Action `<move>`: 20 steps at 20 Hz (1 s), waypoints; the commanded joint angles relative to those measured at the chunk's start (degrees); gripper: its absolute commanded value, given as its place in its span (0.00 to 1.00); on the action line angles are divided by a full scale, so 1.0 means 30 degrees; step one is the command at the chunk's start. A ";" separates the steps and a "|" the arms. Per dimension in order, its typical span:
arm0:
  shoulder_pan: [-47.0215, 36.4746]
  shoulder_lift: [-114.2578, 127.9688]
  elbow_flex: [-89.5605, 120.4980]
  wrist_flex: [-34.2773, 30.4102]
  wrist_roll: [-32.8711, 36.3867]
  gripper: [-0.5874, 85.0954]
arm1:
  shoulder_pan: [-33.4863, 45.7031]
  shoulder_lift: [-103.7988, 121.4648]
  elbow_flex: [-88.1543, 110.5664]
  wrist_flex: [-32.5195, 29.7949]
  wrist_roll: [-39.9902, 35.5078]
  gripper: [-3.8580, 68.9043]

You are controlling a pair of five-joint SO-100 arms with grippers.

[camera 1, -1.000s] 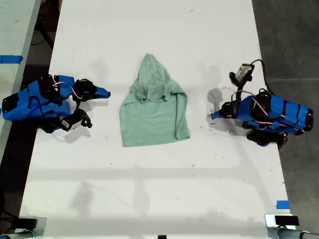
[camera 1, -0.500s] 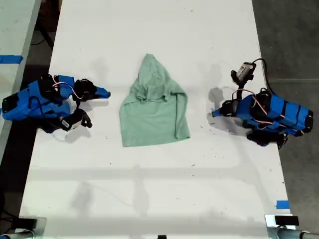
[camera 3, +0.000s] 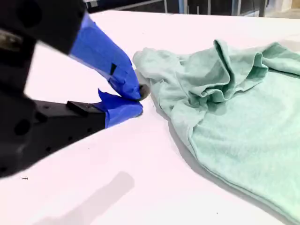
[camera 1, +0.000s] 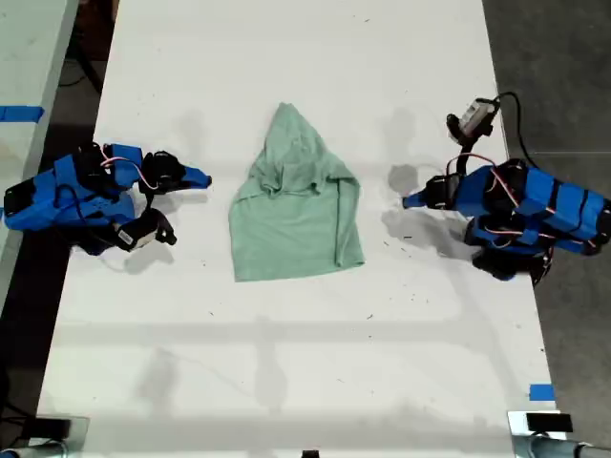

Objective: Fold t shirt

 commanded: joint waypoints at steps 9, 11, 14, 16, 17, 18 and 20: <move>-0.0029 0.0146 0.0850 -0.0088 -0.0176 0.00 | -0.2314 -1.8486 -1.1396 -0.4014 -0.2402 0.41; 0.0000 0.0146 0.0850 -0.0088 -0.0176 0.00 | -0.2988 -2.1064 -1.2803 -0.4775 -0.2461 0.41; 0.0029 0.0146 0.0850 -0.0088 -0.0146 0.00 | -0.4072 -2.4463 -1.4268 -0.5947 -0.2197 0.40; 0.0029 0.0146 0.0850 -0.0088 -0.0146 0.00 | -0.4717 -2.6162 -1.4707 -0.6592 -0.1787 0.40; 0.0059 0.0146 0.0850 -0.0088 -0.0146 0.00 | -0.4922 -2.6719 -1.4736 -0.6885 -0.1641 0.39; 0.0059 0.0146 0.0850 -0.0088 -0.0146 0.00 | -0.5039 -2.7129 -1.4707 -0.7119 -0.1553 0.37; 0.0059 0.0146 0.0850 -0.0088 -0.0146 0.00 | -0.5156 -2.7627 -1.4531 -0.7441 -0.1318 0.14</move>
